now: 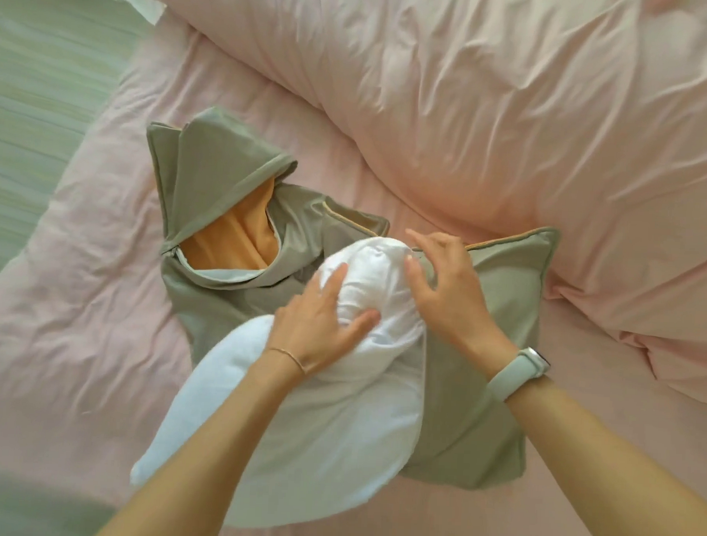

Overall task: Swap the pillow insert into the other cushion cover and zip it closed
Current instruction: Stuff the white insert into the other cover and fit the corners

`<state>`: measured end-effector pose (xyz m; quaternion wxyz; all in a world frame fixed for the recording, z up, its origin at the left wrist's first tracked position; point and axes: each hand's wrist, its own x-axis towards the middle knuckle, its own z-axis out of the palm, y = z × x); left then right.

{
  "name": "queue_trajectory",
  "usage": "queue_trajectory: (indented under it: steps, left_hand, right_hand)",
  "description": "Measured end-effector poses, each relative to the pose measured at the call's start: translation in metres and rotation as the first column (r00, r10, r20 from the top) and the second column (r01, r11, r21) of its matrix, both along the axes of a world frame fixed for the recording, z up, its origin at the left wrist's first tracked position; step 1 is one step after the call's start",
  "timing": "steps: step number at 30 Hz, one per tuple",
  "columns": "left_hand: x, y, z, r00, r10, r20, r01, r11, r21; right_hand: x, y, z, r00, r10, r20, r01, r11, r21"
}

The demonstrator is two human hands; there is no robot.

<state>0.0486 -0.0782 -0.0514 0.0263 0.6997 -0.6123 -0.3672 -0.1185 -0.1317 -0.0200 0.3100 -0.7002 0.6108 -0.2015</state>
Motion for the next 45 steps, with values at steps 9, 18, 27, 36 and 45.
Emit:
queue_trajectory:
  steps: [9,18,27,36,45]
  left_hand:
    - [0.043,0.042,0.036,0.933,0.056,-0.356,-0.059,0.998,0.004]
    - [-0.066,0.092,0.018,0.918,-0.117,-0.379,0.132,0.991,0.015]
    - [-0.135,0.101,0.019,0.889,-0.193,-0.414,0.191,0.98,-0.047]
    - [-0.127,0.08,0.014,0.912,-0.071,-0.404,-0.105,0.912,-0.397]
    - [-0.096,-0.017,-0.016,0.934,0.057,-0.353,-0.188,0.919,-0.348]
  right_hand:
    - [-0.014,0.05,-0.023,0.892,0.268,-0.364,-0.243,0.963,0.114]
    - [-0.054,0.04,0.024,0.953,-0.299,0.041,0.271,0.908,0.319]
    - [-0.061,0.087,0.048,0.863,-0.282,-0.419,0.272,0.958,-0.084]
    - [-0.121,0.103,-0.032,0.7,-0.044,-0.713,-0.262,0.913,-0.314]
    - [-0.095,0.106,-0.085,0.837,-0.079,-0.541,-0.193,0.883,-0.427]
